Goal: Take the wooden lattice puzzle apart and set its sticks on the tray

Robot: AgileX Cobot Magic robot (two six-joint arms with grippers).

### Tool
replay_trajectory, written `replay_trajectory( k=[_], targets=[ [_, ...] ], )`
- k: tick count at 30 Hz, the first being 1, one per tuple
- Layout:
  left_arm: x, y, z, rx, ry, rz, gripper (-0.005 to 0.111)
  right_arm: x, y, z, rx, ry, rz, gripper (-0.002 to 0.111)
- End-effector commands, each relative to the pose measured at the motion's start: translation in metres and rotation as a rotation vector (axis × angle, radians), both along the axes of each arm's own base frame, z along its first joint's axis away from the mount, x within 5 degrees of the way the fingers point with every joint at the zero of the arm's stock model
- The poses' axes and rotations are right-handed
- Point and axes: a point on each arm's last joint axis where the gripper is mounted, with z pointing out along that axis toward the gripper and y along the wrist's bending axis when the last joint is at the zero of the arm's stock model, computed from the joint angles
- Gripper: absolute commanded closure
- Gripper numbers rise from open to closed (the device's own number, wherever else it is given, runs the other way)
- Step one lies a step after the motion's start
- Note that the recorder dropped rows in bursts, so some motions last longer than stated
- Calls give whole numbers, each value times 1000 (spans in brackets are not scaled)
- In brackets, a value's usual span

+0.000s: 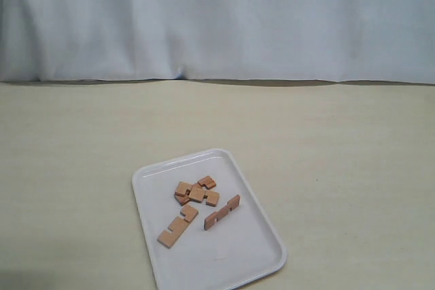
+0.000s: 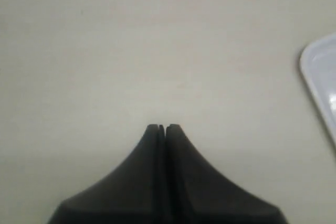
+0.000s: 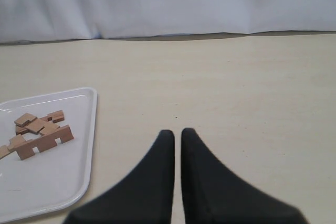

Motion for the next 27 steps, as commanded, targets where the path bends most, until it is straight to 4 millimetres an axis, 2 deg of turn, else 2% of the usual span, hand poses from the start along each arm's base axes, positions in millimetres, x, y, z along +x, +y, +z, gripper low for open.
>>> replay_trajectory(
  k=[1,9,15,22,27],
  targets=[
    [-53,0,20,-80,-328,2,107,0,0,0,-2,-8,2,104],
    [-144,4,19,-98,-841,-19,107,0,0,0,-2,-8,2,104],
    [-190,6,17,-101,-1088,-29,107,0,0,0,-2,-8,2,104],
    [-223,8,13,-87,-1265,-37,107,0,0,0,-2,-8,2,104],
    [-225,8,15,-92,-1293,-38,107,0,0,0,-2,-8,2,104]
  ],
)
